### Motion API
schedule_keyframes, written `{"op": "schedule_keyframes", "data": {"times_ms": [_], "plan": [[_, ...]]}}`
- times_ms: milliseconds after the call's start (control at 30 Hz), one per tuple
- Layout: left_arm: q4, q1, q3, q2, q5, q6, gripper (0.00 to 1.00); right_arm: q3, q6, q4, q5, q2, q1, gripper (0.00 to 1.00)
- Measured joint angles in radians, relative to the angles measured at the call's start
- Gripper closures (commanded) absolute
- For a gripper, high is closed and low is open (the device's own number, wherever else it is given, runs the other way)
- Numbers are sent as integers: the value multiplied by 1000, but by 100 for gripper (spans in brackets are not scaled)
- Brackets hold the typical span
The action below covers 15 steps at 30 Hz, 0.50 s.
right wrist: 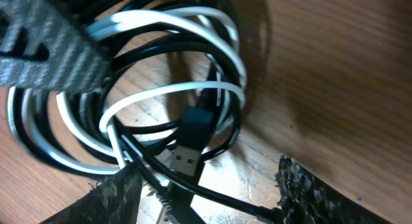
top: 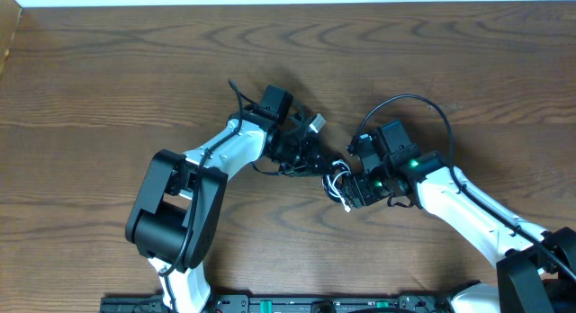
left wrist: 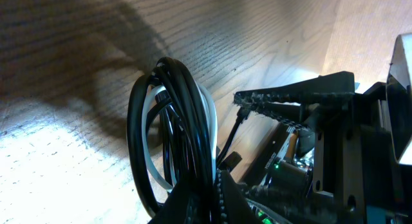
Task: Untangle cables
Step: 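Grasp the black-and-white cable bundle with both grippers from either side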
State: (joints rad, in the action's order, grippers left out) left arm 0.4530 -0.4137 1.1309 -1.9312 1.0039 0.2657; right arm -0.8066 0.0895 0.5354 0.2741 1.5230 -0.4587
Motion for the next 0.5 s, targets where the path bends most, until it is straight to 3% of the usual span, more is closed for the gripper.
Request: {"op": "schedule_keyframes", "data": {"times_ms": [167,500], "plan": [[0,0,0,0,0,0,92,0,44,-1,17,0,-35,42],[0,0,0,0,0,0,92,11,72,-4,29,0,-93,42]]}}
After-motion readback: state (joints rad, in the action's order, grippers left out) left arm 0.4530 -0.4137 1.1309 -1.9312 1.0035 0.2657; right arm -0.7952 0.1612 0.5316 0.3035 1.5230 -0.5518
